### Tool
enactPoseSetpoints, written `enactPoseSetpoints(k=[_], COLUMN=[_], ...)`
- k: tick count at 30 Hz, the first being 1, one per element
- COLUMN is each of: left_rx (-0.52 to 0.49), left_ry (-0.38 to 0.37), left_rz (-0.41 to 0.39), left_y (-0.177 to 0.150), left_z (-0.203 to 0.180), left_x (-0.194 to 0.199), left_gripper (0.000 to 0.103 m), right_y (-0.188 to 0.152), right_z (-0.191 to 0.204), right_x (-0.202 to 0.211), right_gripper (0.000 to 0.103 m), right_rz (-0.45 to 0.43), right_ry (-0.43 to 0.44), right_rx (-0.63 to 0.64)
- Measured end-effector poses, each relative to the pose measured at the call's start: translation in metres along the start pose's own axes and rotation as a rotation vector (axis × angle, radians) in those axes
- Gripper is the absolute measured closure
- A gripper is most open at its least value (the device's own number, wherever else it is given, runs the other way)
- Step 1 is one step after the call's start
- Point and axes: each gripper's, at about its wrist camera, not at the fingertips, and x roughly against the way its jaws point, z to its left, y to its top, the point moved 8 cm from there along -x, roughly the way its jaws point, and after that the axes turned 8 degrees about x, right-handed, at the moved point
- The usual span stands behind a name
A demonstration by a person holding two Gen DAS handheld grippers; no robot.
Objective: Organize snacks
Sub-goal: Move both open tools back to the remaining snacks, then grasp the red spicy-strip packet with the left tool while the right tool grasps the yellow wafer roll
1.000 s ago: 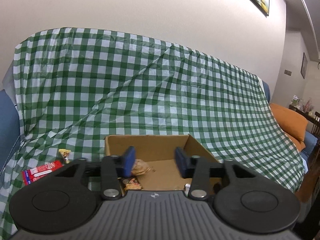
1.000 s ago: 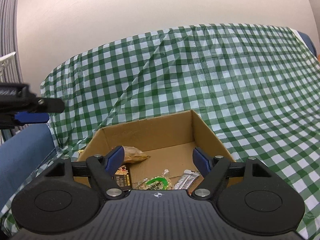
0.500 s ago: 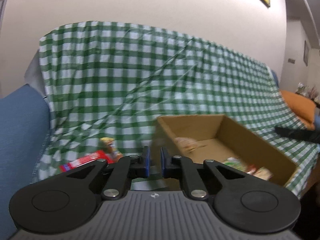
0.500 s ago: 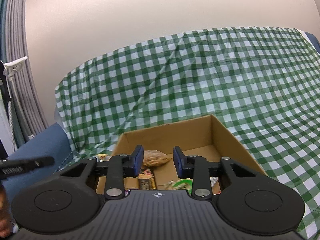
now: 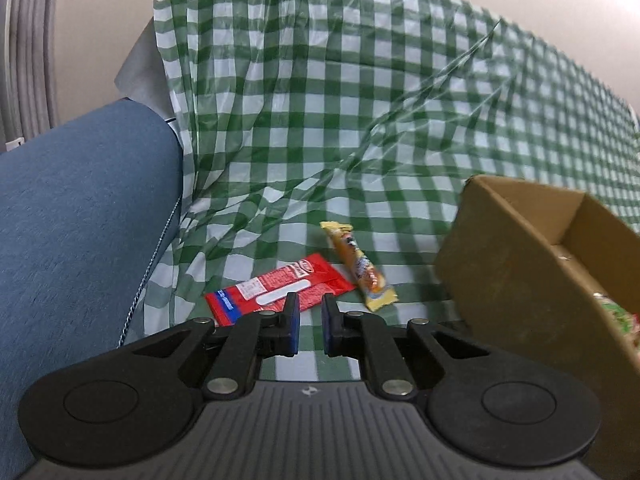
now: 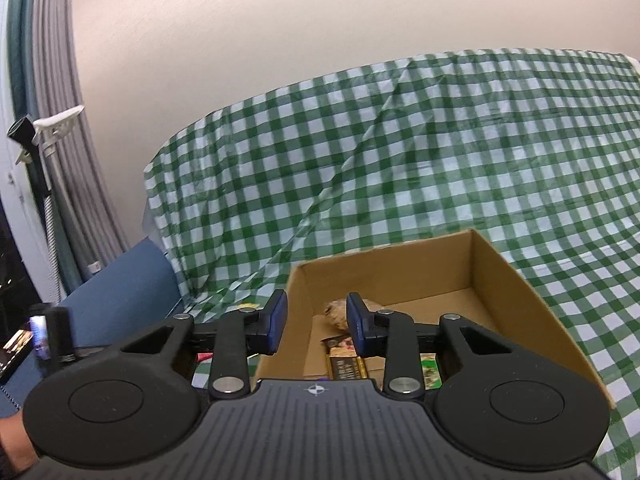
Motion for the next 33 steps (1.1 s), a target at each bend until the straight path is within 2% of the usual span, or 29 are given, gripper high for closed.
enactPoseSetpoints(k=[4, 7, 9, 10, 11, 15, 19, 21, 23, 27, 29, 33], left_rx=[0.022, 0.036, 0.060, 0.075, 0.087, 0.102, 0.091, 0.106, 0.117, 0.146, 0.167, 0.182], left_ry=[0.007, 0.012, 0.020, 0.024, 0.031, 0.060, 0.072, 0.073, 0.083, 0.108, 0.118, 0.138], left_rz=[-0.003, 0.008, 0.020, 0.024, 0.028, 0.059, 0.085, 0.098, 0.109, 0.112, 0.121, 0.117], left_y=[0.007, 0.007, 0.007, 0.008, 0.009, 0.008, 0.006, 0.005, 0.004, 0.003, 0.001, 0.002], left_z=[0.004, 0.004, 0.008, 0.013, 0.017, 0.030, 0.035, 0.038, 0.041, 0.052, 0.058, 0.064], left_x=[-0.008, -0.016, -0.021, -0.022, -0.024, -0.038, -0.051, -0.056, -0.058, -0.059, -0.060, -0.060], left_gripper=[0.091, 0.091, 0.091, 0.091, 0.091, 0.090, 0.081, 0.080, 0.080, 0.078, 0.078, 0.076], right_y=[0.009, 0.027, 0.038, 0.043, 0.046, 0.045, 0.029, 0.017, 0.002, -0.027, -0.040, -0.066], right_z=[0.022, 0.048, 0.067, 0.075, 0.084, 0.114, 0.134, 0.144, 0.151, 0.160, 0.162, 0.166], right_x=[-0.017, -0.045, -0.071, -0.085, -0.100, -0.162, -0.224, -0.256, -0.285, -0.333, -0.351, -0.375], right_gripper=[0.069, 0.069, 0.074, 0.083, 0.086, 0.088, 0.087, 0.081, 0.066, 0.057, 0.048, 0.048], right_rz=[0.051, 0.088, 0.116, 0.129, 0.143, 0.233, 0.358, 0.425, 0.480, 0.560, 0.589, 0.660], right_ry=[0.060, 0.090, 0.102, 0.104, 0.099, 0.106, 0.107, 0.104, 0.083, 0.049, 0.032, 0.029], right_rx=[0.041, 0.073, 0.092, 0.098, 0.103, 0.086, 0.061, 0.073, 0.101, 0.161, 0.208, 0.273])
